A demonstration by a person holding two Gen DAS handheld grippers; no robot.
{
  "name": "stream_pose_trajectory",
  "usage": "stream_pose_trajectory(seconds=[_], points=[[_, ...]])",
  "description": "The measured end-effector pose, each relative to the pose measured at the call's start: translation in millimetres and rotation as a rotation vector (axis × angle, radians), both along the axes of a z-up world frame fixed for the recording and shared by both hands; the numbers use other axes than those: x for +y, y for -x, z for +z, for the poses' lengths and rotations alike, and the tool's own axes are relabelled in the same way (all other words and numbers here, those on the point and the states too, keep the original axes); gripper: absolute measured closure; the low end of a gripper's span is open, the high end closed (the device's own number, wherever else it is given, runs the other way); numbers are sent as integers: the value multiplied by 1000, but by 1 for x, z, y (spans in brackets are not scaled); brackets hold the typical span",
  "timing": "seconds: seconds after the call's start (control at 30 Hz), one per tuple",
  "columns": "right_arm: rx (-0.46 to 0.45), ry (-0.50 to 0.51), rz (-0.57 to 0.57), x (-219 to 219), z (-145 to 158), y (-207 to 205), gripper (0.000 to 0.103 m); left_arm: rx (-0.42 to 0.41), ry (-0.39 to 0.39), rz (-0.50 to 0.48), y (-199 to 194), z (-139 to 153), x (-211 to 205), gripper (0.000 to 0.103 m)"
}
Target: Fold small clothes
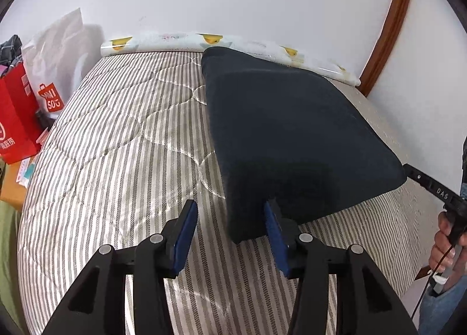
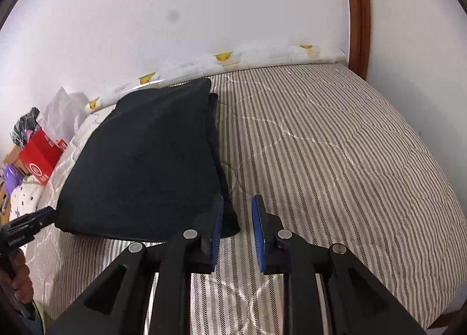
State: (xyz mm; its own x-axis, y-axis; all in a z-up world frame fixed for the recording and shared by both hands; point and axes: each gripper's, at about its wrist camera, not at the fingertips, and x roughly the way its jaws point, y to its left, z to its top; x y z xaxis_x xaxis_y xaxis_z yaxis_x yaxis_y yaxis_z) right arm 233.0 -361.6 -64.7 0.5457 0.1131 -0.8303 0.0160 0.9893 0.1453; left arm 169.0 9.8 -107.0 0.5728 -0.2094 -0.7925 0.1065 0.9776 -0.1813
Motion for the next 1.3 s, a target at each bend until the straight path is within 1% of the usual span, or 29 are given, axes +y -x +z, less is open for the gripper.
stream_pose_trajectory(seconds=[0.07, 0.17, 0.27, 0.37, 0.43, 0.47, 0.53, 0.57, 0.6, 0.8, 0.87, 0.93, 0.97, 1.0, 1.07, 1.17, 1.2, 1.23, 1.27, 1.3], points=[[30, 3, -25, -2, -4, 0, 83, 6, -5, 6, 3, 0, -1, 58], [52, -24, -59, -9, -4, 2, 83, 8, -9, 15, 6, 2, -1, 58], [51, -25, -73, -11, 3, 9, 83, 13, -15, 27, 13, 4, 0, 58], [53, -50, -66, -11, 13, 17, 83, 9, -21, 35, 21, 7, 0, 58], [54, -36, -62, -7, 20, 24, 82, 6, -23, 38, 27, 10, 1, 58], [53, -28, -60, -5, 24, 27, 79, 1, -24, 40, 32, 13, 1, 58], [45, -16, -52, 0, 34, 36, 70, -11, -26, 45, 39, 19, 1, 58], [39, -14, -51, 1, 38, 40, 64, -23, -30, 49, 44, 24, 0, 58], [27, -9, -51, 4, 45, 46, 60, -32, -32, 53, 48, 28, 0, 58], [-24, 33, -41, 18, 78, 77, 47, -85, -43, 51, 78, 59, -6, 54], [-45, 38, -28, 22, 89, 88, 44, -109, -44, 50, 88, 70, -9, 36], [-61, 57, -19, 27, 100, 100, 41, -145, -50, 45, 100, 81, -13, 34], [-65, 74, -23, 30, 104, 104, 36, -158, -56, 43, 107, 88, -15, 33], [-75, 94, -26, 33, 110, 111, 28, -167, -58, 43, 112, 92, -17, 32], [-100, 108, -23, 38, 119, 122, 20, -189, -56, 46, 122, 103, -19, 29], [-153, 100, -43, 39, 135, 141, 7, -216, -81, 48, 137, 114, -21, 27], [-171, 107, -51, 40, 140, 148, 6, -226, -90, 51, 142, 116, -21, 26], [-184, 118, -58, 41, 145, 155, 5, -233, -97, 54, 147, 119, -22, 19], [-190, 127, -61, 40, 147, 160, 4, -242, -105, 59, 152, 121, -23, 17], [-191, 133, -61, 41, 149, 164, 2, -253, -112, 62, 156, 123, -23, 16]])
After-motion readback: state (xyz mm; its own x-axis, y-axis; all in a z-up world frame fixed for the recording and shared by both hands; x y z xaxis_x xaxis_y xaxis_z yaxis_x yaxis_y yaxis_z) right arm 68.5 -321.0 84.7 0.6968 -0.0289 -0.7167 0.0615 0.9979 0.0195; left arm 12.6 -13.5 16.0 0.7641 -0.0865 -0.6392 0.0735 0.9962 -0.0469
